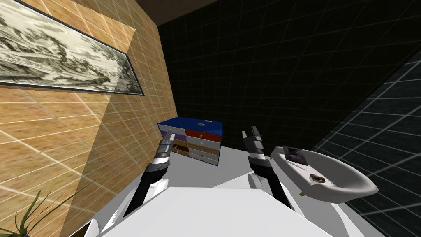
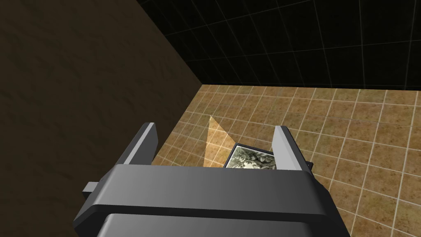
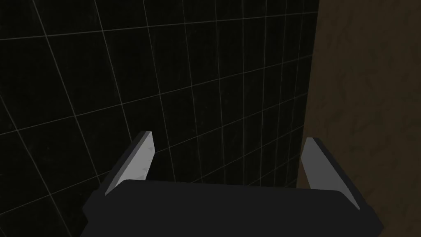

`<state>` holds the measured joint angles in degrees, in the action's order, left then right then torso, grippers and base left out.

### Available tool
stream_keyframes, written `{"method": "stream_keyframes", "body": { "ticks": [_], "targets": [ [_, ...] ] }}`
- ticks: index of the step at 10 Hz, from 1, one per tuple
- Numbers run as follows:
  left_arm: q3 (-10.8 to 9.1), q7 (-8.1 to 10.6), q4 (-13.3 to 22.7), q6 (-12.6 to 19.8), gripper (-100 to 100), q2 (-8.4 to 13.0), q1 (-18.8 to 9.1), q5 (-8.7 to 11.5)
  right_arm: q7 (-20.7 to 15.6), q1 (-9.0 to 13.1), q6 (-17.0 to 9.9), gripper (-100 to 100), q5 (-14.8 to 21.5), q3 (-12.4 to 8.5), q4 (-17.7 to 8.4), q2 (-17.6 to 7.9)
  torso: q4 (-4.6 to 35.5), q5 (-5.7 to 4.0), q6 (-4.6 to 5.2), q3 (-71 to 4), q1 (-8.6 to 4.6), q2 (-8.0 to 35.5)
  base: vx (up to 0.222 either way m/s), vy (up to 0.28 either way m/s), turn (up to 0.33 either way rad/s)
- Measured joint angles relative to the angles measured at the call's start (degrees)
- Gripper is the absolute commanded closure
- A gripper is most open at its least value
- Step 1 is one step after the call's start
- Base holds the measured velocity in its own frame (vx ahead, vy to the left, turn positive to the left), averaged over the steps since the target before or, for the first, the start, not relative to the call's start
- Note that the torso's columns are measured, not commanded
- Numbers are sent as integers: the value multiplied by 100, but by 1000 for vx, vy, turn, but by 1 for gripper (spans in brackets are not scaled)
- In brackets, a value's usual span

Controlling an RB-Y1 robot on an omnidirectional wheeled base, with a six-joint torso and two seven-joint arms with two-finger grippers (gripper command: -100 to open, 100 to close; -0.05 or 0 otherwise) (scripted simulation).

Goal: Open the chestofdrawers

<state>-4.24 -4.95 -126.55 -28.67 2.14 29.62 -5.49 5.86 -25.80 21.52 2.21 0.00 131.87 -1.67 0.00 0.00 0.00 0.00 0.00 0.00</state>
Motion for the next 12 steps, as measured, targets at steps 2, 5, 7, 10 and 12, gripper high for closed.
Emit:
{"method": "stream_keyframes", "body": {
  "ticks": [2, 5, 7, 10, 12],
  "targets": [
    [0, 0, 0, 0, 0, 0, 0, 0, 0, 0, 0, 0, 0, 0, 0, 0, 600, 0, 0, -1200, 0, 597, 0, 0, 0],
    [0, 0, -1, 0, 0, 0, 0, 0, 0, 0, 0, 0, 0, 0, 1, 0, 1846, 0, 0, -3692, 0, 1845, 0, 0, 0],
    [0, 0, -1, -1, 0, 0, 0, 0, 0, 0, 1, 0, 0, 0, 2, 0, 2691, 0, 0, -5381, 0, 2693, 0, 0, 0],
    [0, 0, -2, -1, -100, 0, 0, 0, 0, 0, 1, 0, 0, 0, 2, 0, 3960, 0, 0, -7919, 0, 3962, 12, -2, -5],
    [3, -9, 143, 12, -100, 216, -61, -7, 0, -1, 0, 0, 0, 0, -1, 0, 4201, -1, 0, -8434, -3, 4194, 66, -16, -15]
  ]
}}
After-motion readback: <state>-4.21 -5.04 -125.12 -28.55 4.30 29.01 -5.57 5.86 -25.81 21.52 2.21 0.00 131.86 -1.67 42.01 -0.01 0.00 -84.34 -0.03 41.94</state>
